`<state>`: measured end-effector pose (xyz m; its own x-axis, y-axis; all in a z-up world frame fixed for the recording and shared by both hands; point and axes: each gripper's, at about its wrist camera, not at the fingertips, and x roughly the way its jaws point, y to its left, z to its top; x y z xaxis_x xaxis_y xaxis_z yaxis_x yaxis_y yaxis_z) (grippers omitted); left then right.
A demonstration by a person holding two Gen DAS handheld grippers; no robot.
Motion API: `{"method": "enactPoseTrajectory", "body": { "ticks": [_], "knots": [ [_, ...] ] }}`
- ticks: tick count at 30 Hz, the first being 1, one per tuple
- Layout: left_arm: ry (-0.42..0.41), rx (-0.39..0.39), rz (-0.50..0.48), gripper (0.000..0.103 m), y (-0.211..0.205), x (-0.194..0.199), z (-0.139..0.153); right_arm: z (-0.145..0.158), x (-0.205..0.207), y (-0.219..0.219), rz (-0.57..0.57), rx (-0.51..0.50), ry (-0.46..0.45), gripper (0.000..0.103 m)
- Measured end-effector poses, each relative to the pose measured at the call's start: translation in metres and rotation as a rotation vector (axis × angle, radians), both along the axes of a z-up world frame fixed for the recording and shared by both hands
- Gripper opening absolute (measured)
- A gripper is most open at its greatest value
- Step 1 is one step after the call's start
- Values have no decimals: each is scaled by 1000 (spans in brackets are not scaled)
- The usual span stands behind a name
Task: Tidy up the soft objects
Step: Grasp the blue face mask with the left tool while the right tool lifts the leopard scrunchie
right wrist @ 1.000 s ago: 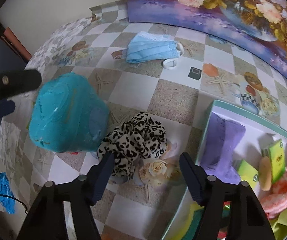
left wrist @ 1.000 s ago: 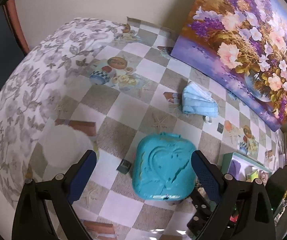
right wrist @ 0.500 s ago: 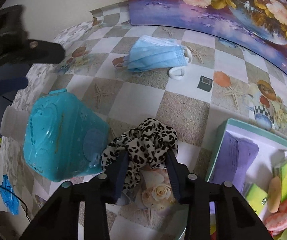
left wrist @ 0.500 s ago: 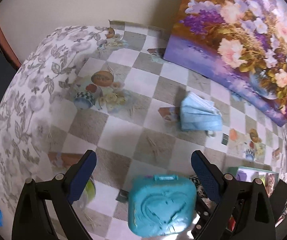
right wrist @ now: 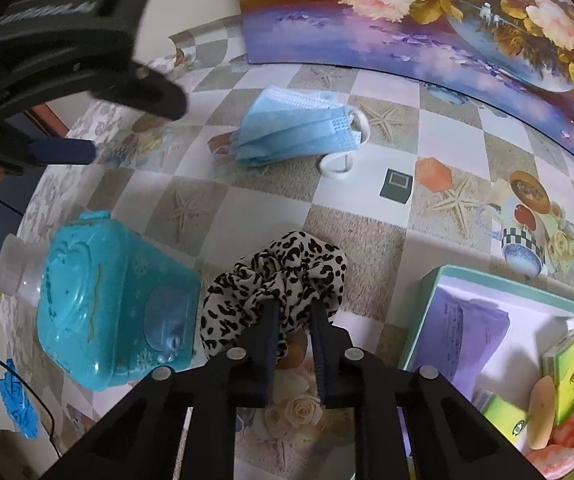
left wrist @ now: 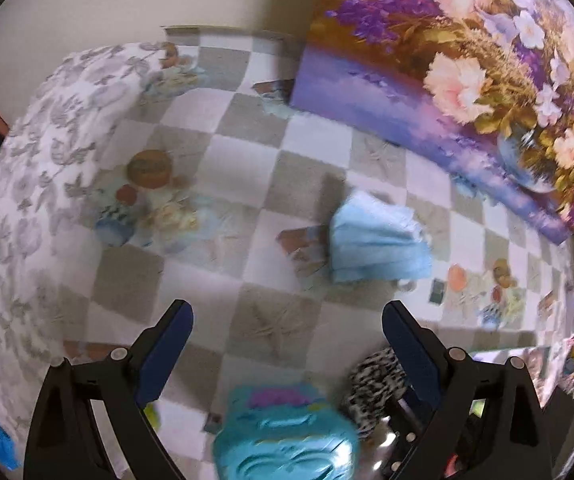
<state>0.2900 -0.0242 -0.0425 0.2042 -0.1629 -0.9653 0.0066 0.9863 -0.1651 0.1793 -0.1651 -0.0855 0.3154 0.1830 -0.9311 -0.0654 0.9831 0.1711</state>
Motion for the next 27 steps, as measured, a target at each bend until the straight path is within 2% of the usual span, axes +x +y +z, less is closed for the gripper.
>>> {"method": "enactPoseTrajectory", "body": {
  "ticks": [8,14,19,25,27],
  "knots": [
    [42,0,7,96,-19,26,-16,27,5,-27,-55,36,-77,11],
    [57,30,-33,95,-38,37,-28,49,8,-47,-87,56,-139,11],
    [60,21,-39,95,-48,42,-32,76,6,-65,-136,20,-215,11],
    [101,-51,-42,95,-67,43,-41,94,3,-97,-214,-18,-256,11],
    [103,-54,-38,95,-72,44,-43,96,2,-106,-232,-16,-260,11]
  ]
}}
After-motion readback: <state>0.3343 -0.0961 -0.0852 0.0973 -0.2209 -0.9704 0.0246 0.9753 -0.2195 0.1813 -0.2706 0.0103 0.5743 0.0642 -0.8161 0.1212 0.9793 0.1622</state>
